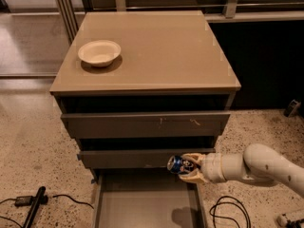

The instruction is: Pick pepsi can from bottom drawer and place on counter

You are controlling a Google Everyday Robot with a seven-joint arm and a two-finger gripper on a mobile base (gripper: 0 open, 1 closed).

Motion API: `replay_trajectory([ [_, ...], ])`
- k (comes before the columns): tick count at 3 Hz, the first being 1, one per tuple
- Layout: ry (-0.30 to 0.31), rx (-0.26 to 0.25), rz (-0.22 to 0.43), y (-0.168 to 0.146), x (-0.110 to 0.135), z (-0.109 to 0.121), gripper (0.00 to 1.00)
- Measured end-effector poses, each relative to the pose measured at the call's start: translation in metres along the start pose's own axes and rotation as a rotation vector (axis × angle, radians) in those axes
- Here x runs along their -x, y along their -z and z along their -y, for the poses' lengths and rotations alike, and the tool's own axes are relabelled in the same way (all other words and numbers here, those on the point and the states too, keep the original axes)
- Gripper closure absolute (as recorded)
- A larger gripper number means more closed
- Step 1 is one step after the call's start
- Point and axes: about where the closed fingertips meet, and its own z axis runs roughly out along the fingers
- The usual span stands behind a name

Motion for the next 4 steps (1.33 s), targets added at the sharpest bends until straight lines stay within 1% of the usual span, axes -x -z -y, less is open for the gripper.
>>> replay_trajectory([
  [1,0.081,0.019,-0.128,0.03,0.039,-0.011,1.0],
  [2,0.102,-0.022,-0.294,0.051,0.066,0.001,1.0],
  [3,0.082,-0.064,-0.315,0.064,0.092,0.01,1.0],
  [4,0.092,-0.062,-0.313,0.063,0.097,0.015,1.0],
])
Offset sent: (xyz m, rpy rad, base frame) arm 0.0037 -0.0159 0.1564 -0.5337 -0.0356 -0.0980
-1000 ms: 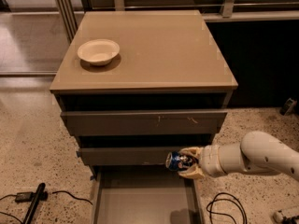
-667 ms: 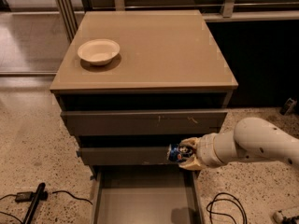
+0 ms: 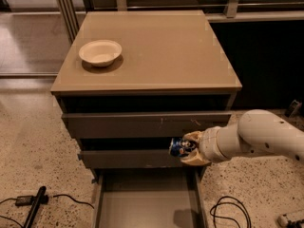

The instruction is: Pick pepsi can from bottom drawer and place on counter

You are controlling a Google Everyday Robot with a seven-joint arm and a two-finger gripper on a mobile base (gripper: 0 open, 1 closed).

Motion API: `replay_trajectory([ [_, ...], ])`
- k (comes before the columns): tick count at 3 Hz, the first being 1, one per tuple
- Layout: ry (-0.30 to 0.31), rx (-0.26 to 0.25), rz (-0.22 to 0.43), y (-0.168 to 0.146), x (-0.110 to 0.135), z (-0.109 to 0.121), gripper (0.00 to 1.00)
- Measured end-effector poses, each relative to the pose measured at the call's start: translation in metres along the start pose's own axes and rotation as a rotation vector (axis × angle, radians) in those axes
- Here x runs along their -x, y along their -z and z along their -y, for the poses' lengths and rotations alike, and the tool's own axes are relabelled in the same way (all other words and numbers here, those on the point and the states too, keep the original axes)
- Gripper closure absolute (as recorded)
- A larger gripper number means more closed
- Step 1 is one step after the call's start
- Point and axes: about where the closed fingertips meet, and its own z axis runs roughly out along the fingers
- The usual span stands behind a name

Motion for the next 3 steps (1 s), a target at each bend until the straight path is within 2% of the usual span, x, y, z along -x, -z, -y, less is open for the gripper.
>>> replay_trajectory([
  [1,0.045,-0.026,-0.009,0.012,0.018,0.026,1.0],
  [2,0.094,-0.076,-0.026,0.039,0.039,0.052,1.0],
  [3,0.133,-0.123,-0.049,0.068,0.055,0.062,1.0],
])
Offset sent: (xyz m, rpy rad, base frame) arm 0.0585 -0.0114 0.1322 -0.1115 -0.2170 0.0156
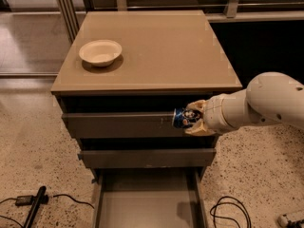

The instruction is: Pick pepsi can from bottom drawer and place on counter

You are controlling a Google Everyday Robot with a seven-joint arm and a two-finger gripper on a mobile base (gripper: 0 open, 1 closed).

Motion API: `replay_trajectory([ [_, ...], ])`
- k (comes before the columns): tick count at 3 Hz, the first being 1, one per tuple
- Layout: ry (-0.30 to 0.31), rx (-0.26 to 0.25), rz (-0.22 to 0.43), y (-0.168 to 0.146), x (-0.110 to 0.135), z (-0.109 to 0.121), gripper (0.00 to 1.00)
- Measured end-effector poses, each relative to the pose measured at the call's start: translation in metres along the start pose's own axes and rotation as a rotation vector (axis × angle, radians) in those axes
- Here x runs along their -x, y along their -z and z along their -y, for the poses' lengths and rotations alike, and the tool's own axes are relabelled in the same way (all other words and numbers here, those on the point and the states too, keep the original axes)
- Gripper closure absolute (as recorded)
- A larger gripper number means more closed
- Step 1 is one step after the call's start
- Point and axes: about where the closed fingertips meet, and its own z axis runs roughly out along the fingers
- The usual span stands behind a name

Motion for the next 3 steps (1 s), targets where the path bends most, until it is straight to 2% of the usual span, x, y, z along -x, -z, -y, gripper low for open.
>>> replay_trajectory([
  [1,0.056,-0.029,-0.009,0.026,0.018,0.015,1.0],
  [2,0.12,-0.077,0.014,0.067,0.053,0.06,1.0],
  [3,0.12,-0.077,0.015,0.066,0.053,0.06,1.0],
])
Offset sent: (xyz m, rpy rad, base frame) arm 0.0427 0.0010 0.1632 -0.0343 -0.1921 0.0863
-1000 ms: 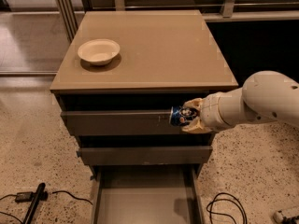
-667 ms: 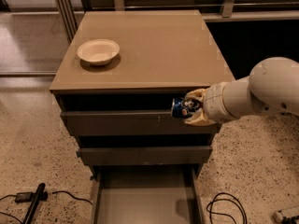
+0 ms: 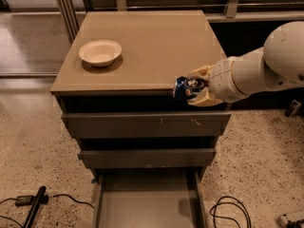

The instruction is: Pick pepsi can from bottom drawer and place on counter

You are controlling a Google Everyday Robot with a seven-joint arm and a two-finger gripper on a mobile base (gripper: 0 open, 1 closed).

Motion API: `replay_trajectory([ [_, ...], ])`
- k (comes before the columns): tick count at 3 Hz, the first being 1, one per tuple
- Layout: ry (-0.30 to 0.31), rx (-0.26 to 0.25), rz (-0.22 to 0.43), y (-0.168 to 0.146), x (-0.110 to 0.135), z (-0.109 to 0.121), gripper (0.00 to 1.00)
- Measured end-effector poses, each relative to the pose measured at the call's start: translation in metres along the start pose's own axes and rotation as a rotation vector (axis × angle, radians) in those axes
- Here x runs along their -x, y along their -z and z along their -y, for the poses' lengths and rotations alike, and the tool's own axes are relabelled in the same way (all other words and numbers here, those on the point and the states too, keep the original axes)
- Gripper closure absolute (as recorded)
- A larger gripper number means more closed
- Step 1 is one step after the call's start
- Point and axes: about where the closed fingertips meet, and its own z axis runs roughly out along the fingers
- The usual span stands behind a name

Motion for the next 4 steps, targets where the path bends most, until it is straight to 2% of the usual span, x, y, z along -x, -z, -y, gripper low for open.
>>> replay_trajectory([
  [1,0.02,0.002,0.03,-0.015,0.008,0.018,1.0],
  [2,0.051,0.01,0.11,-0.043,0.025,0.059,1.0],
  [4,0.038,0.052,0.245,-0.077,0.037,0.119,1.0],
])
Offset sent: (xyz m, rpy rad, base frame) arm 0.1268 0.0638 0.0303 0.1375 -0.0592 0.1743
